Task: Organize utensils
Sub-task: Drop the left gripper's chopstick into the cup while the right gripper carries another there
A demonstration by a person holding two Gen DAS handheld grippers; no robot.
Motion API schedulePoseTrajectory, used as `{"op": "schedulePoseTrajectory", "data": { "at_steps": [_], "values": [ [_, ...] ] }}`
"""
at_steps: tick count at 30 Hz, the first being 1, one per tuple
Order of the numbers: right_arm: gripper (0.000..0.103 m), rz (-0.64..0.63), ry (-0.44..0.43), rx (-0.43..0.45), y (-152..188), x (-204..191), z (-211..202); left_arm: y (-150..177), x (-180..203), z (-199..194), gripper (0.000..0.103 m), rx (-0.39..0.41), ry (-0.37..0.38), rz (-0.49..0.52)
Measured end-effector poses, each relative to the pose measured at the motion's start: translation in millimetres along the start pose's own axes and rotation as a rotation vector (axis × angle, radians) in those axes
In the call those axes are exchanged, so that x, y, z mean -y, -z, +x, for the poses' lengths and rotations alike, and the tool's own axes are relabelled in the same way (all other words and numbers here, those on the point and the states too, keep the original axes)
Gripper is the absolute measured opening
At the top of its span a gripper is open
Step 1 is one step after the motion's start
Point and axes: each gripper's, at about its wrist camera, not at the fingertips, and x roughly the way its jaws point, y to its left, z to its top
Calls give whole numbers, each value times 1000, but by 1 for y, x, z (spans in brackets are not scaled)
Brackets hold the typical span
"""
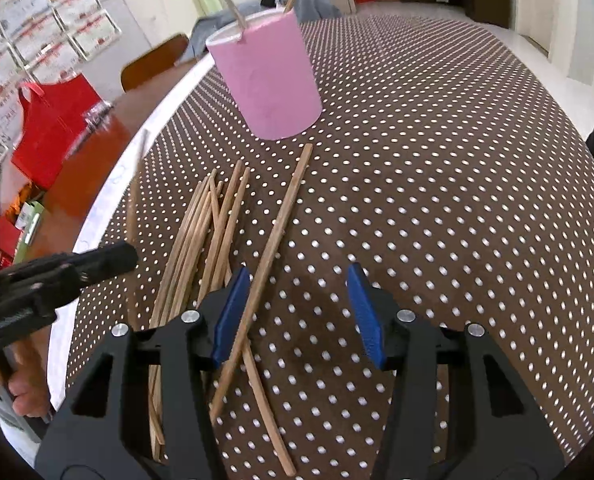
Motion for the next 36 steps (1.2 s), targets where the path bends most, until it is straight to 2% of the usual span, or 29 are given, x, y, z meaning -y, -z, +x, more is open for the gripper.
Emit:
{"op": "schedulePoseTrajectory", "data": {
  "at_steps": [6, 7, 8, 10, 12, 13, 16, 25, 29, 34, 36],
  "values": [
    [48, -36, 65, -102, -26, -20, 25, -12, 1, -1, 5, 2, -31, -14],
    [43, -42, 78, -121, -29, -22, 31, -14, 1, 1, 5, -1, -34, -12],
    [33, -47, 90, -134, -31, -23, 34, -15, 1, 2, 5, -4, -33, -13],
    [30, -58, 111, -161, -35, -24, 42, -17, 2, 6, 5, -12, -38, -11],
    [15, -79, 139, -165, -38, -28, 45, -18, 0, 9, 5, -22, -40, -15],
    [11, -83, 137, -167, -39, -27, 46, -18, 0, 11, 5, -23, -41, -19],
    [8, -82, 121, -163, -41, -28, 47, -19, -1, 12, 5, -17, -34, -27],
    [7, -36, 23, -32, -31, 0, 4, -28, 20, -11, 5, 76, 20, 13],
    [7, -15, -46, 55, -31, 4, -24, -34, 37, -28, 5, 137, 52, 45],
    [7, -23, -115, 223, -37, -1, -70, -45, 58, -49, 5, 233, 86, 92],
    [7, -33, -142, 319, -41, -4, -89, -52, 68, -59, 5, 285, 98, 116]
  ]
}}
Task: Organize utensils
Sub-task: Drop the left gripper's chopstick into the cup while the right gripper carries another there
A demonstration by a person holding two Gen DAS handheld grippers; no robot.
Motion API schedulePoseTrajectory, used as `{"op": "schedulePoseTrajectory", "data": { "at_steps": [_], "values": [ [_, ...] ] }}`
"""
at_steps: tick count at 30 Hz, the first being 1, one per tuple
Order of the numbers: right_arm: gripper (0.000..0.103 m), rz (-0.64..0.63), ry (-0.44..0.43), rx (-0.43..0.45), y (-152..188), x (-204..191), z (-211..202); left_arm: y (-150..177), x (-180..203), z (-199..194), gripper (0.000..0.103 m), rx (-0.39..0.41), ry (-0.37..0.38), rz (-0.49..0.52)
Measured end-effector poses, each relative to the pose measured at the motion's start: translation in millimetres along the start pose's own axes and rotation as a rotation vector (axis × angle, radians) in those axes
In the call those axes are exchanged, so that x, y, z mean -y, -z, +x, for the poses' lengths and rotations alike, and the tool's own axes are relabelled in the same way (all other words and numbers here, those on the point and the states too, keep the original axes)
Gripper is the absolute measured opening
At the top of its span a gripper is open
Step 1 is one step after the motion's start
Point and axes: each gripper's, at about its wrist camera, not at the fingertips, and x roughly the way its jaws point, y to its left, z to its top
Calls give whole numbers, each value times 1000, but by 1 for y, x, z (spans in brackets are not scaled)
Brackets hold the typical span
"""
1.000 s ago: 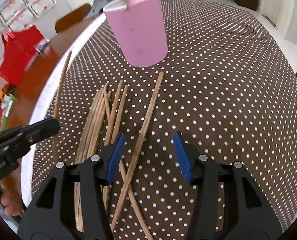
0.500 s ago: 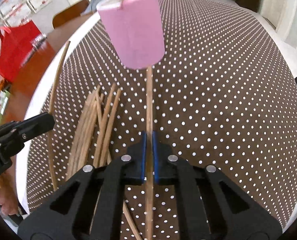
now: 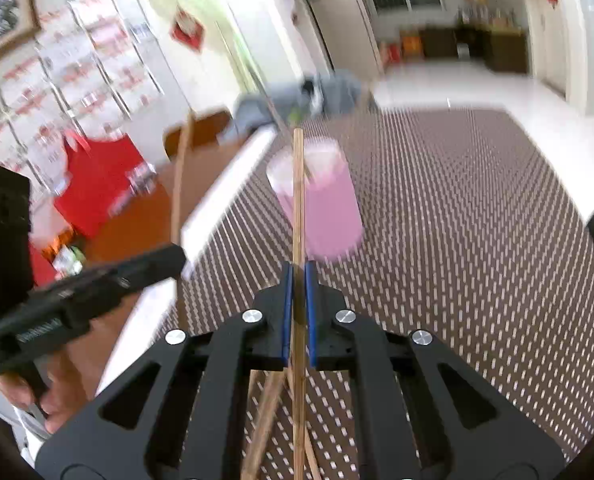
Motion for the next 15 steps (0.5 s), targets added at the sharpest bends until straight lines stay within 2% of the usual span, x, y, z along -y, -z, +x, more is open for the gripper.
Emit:
{"op": "schedulePoseTrajectory", "data": {
  "at_steps": [6, 9, 15],
  "values": [
    [7, -27, -39, 219, -24, -7, -21, -33, 16, -14, 5, 131, 4, 49],
    [7, -46, -40, 311, -39, -14, -20, -50, 21, -19, 5, 212, -4, 68],
    [7, -55, -40, 482, -63, -19, -3, -75, 19, -13, 5, 325, -38, 95]
  ]
}}
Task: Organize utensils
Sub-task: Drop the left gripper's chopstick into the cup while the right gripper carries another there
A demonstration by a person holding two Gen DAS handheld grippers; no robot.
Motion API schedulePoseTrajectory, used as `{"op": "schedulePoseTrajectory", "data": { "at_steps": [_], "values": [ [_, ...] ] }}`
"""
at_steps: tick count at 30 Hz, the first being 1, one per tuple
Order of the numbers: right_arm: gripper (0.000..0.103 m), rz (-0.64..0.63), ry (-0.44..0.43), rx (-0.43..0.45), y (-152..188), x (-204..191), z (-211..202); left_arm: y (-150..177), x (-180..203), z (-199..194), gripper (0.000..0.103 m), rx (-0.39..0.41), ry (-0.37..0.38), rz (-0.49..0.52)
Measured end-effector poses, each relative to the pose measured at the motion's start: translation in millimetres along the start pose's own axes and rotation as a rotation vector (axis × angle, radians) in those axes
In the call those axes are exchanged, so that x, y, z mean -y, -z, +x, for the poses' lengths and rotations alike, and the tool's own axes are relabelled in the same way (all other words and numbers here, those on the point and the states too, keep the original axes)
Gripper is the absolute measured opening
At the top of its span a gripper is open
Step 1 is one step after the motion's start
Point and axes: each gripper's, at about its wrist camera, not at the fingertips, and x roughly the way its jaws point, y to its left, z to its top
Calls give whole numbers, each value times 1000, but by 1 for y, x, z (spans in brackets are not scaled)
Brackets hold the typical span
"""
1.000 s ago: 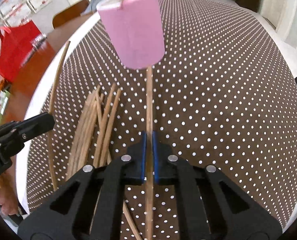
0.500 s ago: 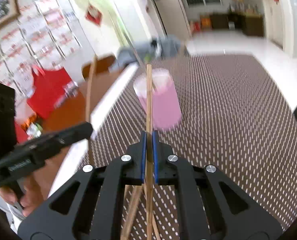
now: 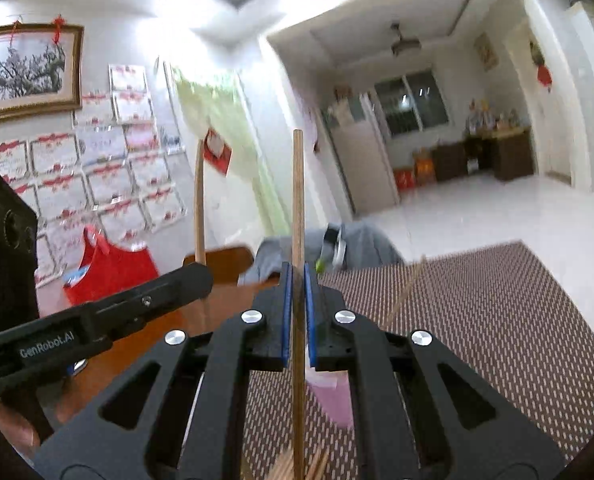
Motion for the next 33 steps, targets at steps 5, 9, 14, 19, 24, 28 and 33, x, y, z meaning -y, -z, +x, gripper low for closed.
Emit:
{"op": "schedulePoseTrajectory", "data": {
  "at_steps": [5, 9, 14, 19, 24, 28, 33],
  "values": [
    [7, 9, 33, 108, -6, 5, 27, -14, -7, 19, 5, 94, -23, 0],
    [7, 19, 54, 150, -11, 9, 46, -19, -15, 37, 5, 154, -55, -11],
    [7, -2, 73, 208, -11, 10, 62, -16, -25, 57, 5, 216, -117, -19],
    [7, -32, 91, 242, -4, 10, 75, -6, -35, 73, 5, 221, -143, -10],
    [7, -40, 95, 233, 6, 16, 84, 6, -50, 83, 5, 183, -159, -33],
    [7, -53, 97, 209, 13, 19, 82, 14, -52, 84, 5, 155, -157, -43],
    [7, -64, 100, 182, 21, 20, 69, 20, -52, 82, 5, 118, -162, -46]
  ]
}}
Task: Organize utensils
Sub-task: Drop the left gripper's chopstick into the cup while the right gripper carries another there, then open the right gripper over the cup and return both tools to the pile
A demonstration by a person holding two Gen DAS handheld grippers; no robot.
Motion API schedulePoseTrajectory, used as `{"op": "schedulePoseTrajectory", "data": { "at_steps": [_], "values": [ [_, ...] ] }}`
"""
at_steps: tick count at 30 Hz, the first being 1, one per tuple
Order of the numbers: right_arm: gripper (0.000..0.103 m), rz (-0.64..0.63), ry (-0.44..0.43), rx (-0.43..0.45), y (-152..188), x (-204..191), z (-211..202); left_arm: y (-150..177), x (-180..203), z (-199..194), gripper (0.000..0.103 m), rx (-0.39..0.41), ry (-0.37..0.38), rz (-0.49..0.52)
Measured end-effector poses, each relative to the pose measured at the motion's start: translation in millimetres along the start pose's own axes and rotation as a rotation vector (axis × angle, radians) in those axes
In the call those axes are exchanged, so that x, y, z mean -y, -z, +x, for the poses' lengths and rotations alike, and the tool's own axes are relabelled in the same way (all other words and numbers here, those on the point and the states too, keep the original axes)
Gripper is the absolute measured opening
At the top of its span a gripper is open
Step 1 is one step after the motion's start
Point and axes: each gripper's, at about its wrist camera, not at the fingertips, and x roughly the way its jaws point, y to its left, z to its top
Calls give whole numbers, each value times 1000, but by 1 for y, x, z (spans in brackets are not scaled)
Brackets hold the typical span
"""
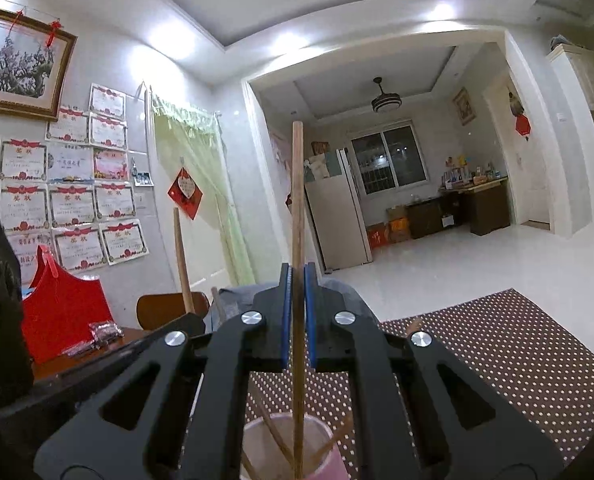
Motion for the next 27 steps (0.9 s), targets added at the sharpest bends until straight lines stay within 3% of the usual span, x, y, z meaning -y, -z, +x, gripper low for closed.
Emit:
{"op": "schedulePoseTrajectory", "data": {
  "at_steps": [7, 10, 24, 25, 26, 27],
  "values": [
    [7, -22, 6, -65, 5, -2, -12, 6, 0, -10, 6, -43, -18, 3],
    [7, -21, 6, -84, 5, -4, -18, 6, 1, -17, 23, -53, -35, 5],
    [9, -43, 49, -207, 12, -17, -25, 7, 0, -55, 28, -82, -125, 47],
    [11, -45, 54, -214, 11, -19, -26, 6, 0, -57, 28, -85, -133, 51],
    [24, -49, 60, -216, 11, -20, -28, 6, 0, -59, 30, -86, -142, 56],
    [48, -54, 69, -216, 10, -23, -30, 5, 0, -61, 31, -86, -149, 60]
  ]
}}
